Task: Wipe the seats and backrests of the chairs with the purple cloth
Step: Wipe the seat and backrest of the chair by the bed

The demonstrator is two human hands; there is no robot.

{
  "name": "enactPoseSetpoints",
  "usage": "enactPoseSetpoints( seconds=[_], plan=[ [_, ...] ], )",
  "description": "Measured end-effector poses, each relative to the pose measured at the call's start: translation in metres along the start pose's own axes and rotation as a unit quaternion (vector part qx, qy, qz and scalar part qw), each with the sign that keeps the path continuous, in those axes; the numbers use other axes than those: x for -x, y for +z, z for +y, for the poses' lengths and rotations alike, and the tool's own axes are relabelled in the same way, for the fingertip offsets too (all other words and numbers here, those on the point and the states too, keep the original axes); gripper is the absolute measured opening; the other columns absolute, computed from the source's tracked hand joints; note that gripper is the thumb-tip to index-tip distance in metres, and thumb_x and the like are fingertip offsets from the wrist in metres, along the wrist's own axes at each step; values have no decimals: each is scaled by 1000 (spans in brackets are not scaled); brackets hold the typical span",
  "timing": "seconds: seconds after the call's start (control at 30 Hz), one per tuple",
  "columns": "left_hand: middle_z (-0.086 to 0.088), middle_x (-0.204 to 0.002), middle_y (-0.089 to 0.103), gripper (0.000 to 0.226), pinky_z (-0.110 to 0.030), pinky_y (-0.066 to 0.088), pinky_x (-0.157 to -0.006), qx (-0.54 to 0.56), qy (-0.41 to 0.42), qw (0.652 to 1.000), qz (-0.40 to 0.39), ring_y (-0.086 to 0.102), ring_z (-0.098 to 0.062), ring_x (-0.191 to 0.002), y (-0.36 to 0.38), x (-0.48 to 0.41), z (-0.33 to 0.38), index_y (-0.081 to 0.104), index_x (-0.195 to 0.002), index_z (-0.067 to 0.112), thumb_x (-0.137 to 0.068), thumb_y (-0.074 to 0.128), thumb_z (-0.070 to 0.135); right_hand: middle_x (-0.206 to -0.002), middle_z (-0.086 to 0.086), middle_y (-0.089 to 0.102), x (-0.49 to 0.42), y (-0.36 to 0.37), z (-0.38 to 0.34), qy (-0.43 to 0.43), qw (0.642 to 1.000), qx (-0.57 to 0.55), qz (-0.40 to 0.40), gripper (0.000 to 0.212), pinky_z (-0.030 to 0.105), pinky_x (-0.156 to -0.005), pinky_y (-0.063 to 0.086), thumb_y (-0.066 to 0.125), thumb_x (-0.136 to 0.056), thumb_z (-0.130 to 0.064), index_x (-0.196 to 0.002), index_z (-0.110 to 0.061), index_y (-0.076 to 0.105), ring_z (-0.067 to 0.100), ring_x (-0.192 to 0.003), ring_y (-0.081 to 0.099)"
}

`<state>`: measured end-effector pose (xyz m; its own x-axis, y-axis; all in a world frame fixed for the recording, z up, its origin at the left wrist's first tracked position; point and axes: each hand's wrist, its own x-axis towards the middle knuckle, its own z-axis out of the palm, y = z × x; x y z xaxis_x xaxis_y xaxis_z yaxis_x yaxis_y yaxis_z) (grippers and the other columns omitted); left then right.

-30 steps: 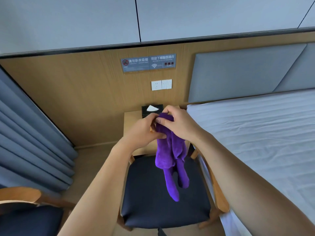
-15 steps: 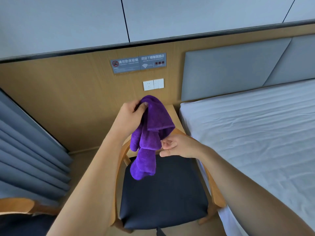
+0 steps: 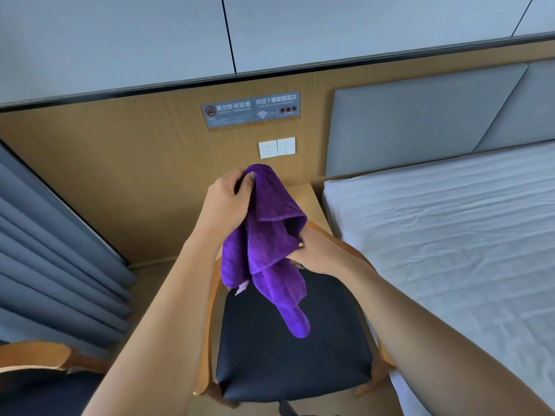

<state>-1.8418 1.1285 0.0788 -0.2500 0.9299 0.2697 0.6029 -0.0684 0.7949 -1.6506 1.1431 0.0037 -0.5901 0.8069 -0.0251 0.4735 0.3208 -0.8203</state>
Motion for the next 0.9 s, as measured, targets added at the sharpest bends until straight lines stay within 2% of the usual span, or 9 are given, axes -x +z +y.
enactPoseSetpoints(
  seconds=[0.13, 0.2, 0.23, 0.33, 0.47, 0.57, 0.67, 0.77, 0.9],
  plan=[
    [0, -90, 53, 14, -28, 41, -74, -102, 8, 995, 14, 48, -4, -71, 5, -2, -10, 65, -100, 21, -101, 52, 27, -87, 1, 65, 5, -4, -10, 20, 999, -43, -17, 26, 31, -72, 51, 48, -102, -41, -98, -17, 59, 12, -81, 63],
    [-1, -109, 46, 42, -21, 39, -87, -100, -4, 994, -48, 53, -3, -79, 11, 3, -11, 52, -140, 26, -99, 56, 23, -101, 10, 68, 3, -4, -12, 45, 996, -74, 15, 37, 43, -87, 54, 44, -102, -45, -108, -13, 61, 21, -93, 65],
    [-1, -117, 45, 50, -21, 40, -90, -95, -20, 992, -79, 57, -8, -84, 15, 7, -12, 45, -146, 23, -97, 57, 20, -107, 12, 67, 2, -3, -11, 62, 993, -99, 33, 40, 49, -93, 52, 43, -102, -47, -112, -12, 60, 25, -100, 65],
    [-4, -114, 60, 35, -30, 49, -88, -120, -70, 975, -172, 60, -19, -96, 22, 20, -14, 57, -125, 13, -90, 57, 10, -113, 2, 66, 1, -5, -9, 105, 971, -203, 74, 38, 51, -100, 49, 44, -100, -54, -117, -22, 57, 19, -107, 63],
    [0, -86, 65, 20, -31, 46, -72, -114, -114, 929, -333, 58, -19, -79, 25, 41, -20, 65, -99, 6, -83, 55, 5, -112, 10, 68, -1, -6, -8, 114, 941, -300, 104, 18, 50, -104, 48, 55, -100, -33, -114, -21, 59, 26, -108, 65],
    [4, -80, 64, 16, -26, 44, -68, -42, -123, 941, -311, 55, -14, -73, 26, 46, -20, 66, -92, 14, -83, 58, 3, -106, 16, 65, -3, -6, -5, 120, 926, -343, 105, 15, 51, -92, 48, 52, -101, -19, -114, -19, 59, 37, -105, 63],
    [-16, -96, 69, 17, -31, 47, -75, -50, -100, 959, -260, 56, -18, -79, 27, 44, -23, 67, -103, 4, -89, 58, 1, -100, 12, 62, -3, -11, -2, 119, 924, -346, 110, 14, 45, -80, 44, 52, -100, -17, -112, -19, 59, 31, -93, 58],
    [-7, -89, 69, 15, -29, 49, -74, -48, -82, 976, -196, 57, -18, -78, 25, 40, -27, 68, -99, 9, -94, 56, 2, -99, 0, 68, -3, -21, 5, 125, 960, -194, 161, 7, 42, -84, 54, 56, -96, -23, -100, -27, 59, 20, -94, 66],
    [12, -89, 67, 26, -5, 42, -66, -34, -30, 983, -175, 60, -7, -82, 15, 35, -24, 69, -100, 18, -98, 50, 0, -92, 0, 62, -2, -31, 18, 149, 954, -50, 255, 19, 32, -66, 54, 65, -88, -27, -94, -25, 47, 16, -84, 63]
  ],
)
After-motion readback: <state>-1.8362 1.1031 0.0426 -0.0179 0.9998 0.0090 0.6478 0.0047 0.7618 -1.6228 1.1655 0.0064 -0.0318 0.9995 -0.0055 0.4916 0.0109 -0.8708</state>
